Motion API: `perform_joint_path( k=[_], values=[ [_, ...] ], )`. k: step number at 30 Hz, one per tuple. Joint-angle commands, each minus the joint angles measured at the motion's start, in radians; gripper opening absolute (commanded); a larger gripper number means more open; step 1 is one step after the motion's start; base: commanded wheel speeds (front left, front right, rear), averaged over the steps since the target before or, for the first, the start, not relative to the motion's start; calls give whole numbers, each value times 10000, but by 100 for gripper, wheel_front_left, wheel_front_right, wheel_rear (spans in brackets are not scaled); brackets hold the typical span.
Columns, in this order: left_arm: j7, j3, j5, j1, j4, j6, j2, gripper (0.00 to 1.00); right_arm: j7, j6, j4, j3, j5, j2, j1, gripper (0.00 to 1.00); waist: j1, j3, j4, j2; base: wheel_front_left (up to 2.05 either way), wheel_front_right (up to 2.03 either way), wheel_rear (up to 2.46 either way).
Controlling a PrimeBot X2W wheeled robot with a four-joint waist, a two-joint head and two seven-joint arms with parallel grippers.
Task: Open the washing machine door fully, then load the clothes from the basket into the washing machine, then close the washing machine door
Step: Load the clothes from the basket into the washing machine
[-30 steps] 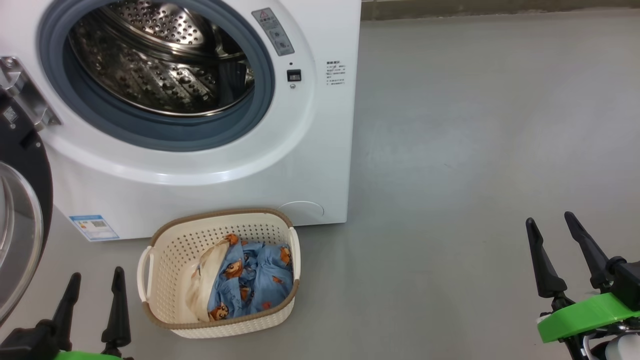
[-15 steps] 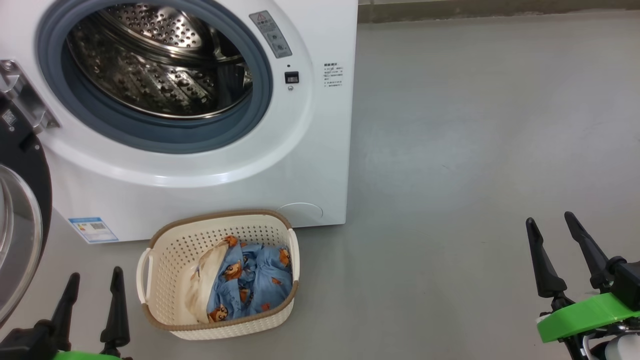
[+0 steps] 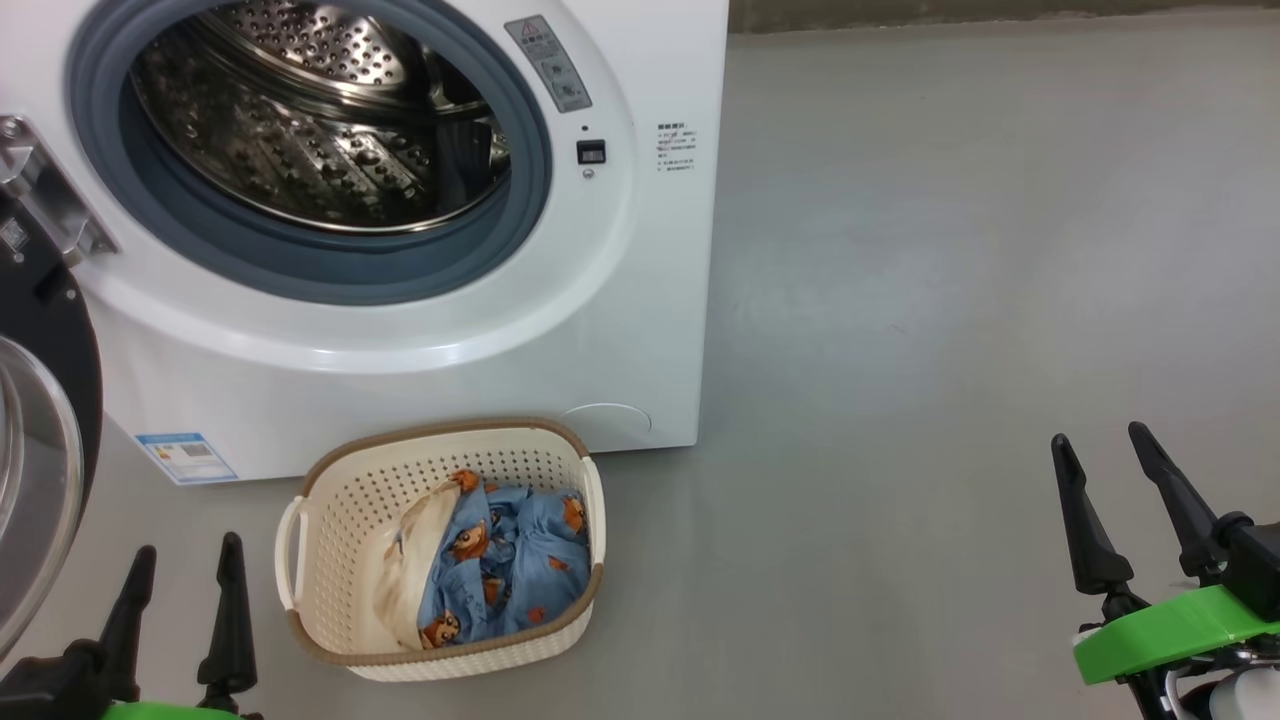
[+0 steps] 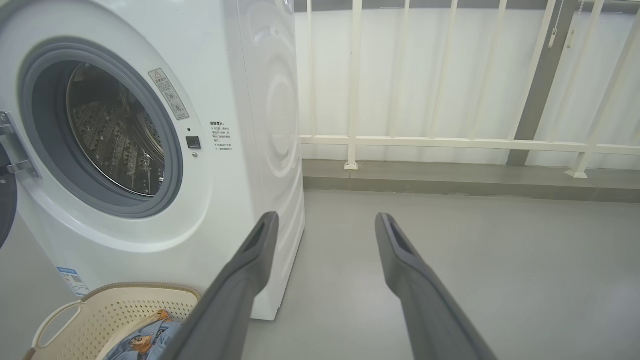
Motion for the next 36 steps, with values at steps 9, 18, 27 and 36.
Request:
perform_joint_path(
  k=[9, 18, 27, 36],
  values=[
    [-65, 348, -76, -332, -225, 8, 275, 100, -88, 44, -314, 149, 53, -152, -102, 100, 0, 153, -6, 0, 64, -115, 50],
    [-65, 344, -37, -494, -168, 8, 292, 100, -88, 44, -317, 122, 25, -103, -195, 100, 0, 277, 51, 0, 66, -101, 35],
    [-65, 228, -58, -612, -305, 8, 255, 100, -88, 44, -339, 134, 38, -68, -326, 100, 0, 513, 127, 0, 13, -13, 0],
    [-65, 215, 118, -713, -95, 8, 165, 100, -88, 44, -346, 164, 35, 3, -456, 100, 0, 691, 106, 0, 0, 0, 0]
  ],
)
